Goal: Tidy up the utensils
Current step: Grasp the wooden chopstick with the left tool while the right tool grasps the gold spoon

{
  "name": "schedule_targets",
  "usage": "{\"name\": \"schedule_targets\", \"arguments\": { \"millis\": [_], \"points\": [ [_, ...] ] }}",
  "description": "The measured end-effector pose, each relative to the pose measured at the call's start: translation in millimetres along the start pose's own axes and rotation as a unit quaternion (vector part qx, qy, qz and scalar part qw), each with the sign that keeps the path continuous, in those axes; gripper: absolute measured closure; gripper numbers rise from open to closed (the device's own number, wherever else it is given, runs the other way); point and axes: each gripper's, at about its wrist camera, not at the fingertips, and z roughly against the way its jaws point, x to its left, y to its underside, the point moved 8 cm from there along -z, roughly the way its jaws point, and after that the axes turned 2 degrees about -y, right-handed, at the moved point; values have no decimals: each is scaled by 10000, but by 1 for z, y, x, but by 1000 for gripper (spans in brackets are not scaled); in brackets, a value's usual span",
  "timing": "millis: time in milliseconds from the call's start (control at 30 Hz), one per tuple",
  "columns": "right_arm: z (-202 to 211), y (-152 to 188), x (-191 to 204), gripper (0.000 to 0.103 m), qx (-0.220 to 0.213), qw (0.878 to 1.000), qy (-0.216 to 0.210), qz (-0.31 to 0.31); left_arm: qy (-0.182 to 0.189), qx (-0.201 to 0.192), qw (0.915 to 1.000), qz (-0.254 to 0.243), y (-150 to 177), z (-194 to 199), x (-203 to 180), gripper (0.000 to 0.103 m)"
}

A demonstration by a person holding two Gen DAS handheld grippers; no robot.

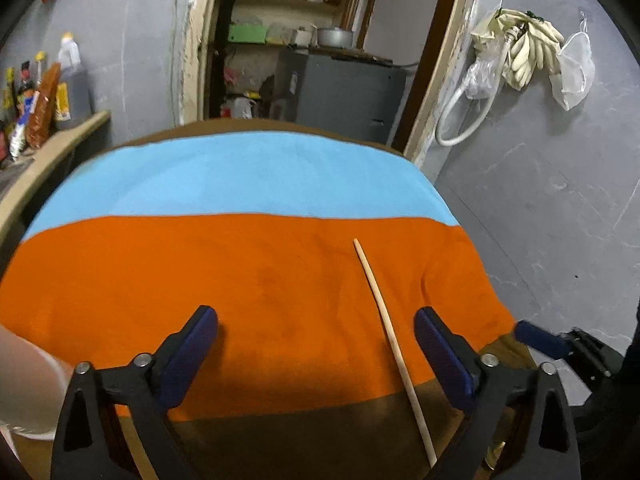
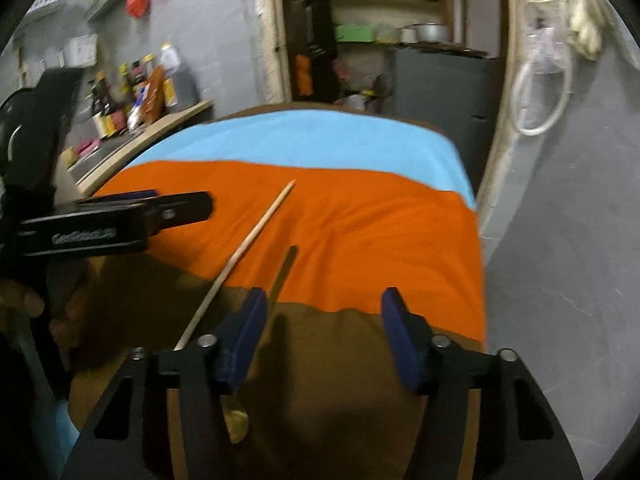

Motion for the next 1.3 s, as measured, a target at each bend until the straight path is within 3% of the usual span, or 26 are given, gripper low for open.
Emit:
{"name": "schedule_targets", "arguments": {
  "millis": [133,333,500,600,833,900,1033,1167,1300],
  "points": [
    [-10,4,12,60,207,9994,-225,181,129,279,9994,148,5,-15,2,19],
    [-21,6,11,60,470,9984,33,317,225,322,9991,173,5,-22,1,20],
    [-26,-1,-7,65,540,9977,379,127,427,427,9981,130,2,-28,-7,39],
    [-31,-4,-15,71,563,9977,371,39,614,540,9965,146,0,-32,-13,52],
    [-47,-17,-25,76,602,9980,192,97,1110,902,9896,142,1,-46,-31,71],
    [-53,-21,-25,76,634,9977,141,205,1036,989,9896,89,1,-51,-33,77],
    [-61,-32,-22,76,673,9963,101,521,972,1132,9888,12,-5,-59,-36,80],
    [-67,-41,-13,85,776,9934,59,843,840,1306,9878,-141,-11,-69,-40,87],
    [-72,-48,-8,85,953,9909,41,954,830,1486,9852,-196,-13,-73,-42,92]
  ]
}}
